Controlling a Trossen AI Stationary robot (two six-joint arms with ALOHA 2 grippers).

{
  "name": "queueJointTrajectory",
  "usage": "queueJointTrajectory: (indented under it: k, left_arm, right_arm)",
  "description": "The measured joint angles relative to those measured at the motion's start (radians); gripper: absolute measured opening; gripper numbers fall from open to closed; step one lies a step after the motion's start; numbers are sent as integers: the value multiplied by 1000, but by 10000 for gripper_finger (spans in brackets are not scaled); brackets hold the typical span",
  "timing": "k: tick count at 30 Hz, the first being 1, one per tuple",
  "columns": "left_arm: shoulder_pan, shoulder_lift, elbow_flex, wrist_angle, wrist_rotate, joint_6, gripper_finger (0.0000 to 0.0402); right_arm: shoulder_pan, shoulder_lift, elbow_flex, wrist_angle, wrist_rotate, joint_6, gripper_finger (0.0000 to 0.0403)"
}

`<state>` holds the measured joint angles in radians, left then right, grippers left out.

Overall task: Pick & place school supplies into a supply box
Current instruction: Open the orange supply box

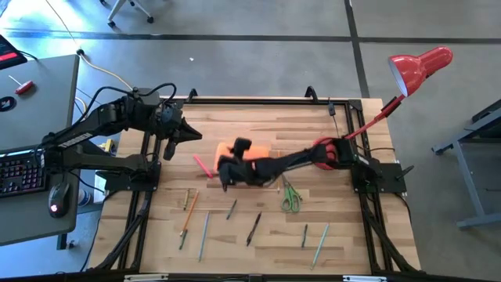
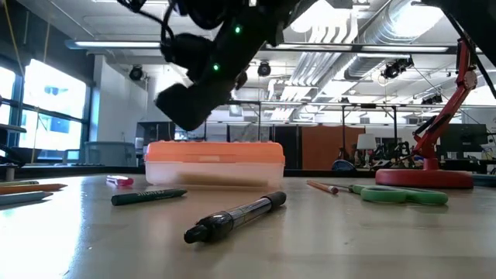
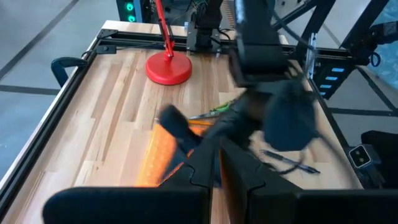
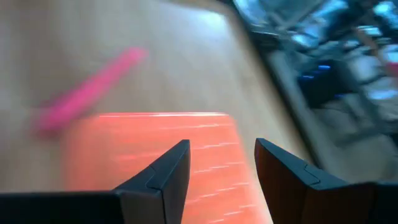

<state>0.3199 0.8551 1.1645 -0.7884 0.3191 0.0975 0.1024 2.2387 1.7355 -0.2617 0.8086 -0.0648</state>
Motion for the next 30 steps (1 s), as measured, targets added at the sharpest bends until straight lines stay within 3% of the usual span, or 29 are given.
queueJointTrajectory:
  k: [4, 8, 12, 17, 21, 25, 30]
  left_arm:
    - [0, 0, 0, 0, 0, -6, 56]
    - [0, 0, 0, -5, 1, -32, 55]
    - [0, 0, 0, -7, 0, -34, 55]
    - [0, 0, 0, -8, -18, -34, 56]
    - [0, 0, 0, -8, -20, -35, 52]
    - [0, 0, 0, -8, -24, -35, 41]
    - [0, 0, 0, -8, -27, -36, 24]
  right_arm:
    - [-65, -15, -1, -42, 0, -20, 160]
    - [-79, -76, 0, -114, -173, 47, 160]
    - [-34, -142, 0, -227, -290, 51, 160]
    - [54, -177, -4, -410, -336, 108, 160]
    - [127, -174, -94, -394, -381, 241, 156]
    - [180, -172, -209, -345, -364, 358, 122]
    - [199, -172, -306, -220, -369, 420, 35]
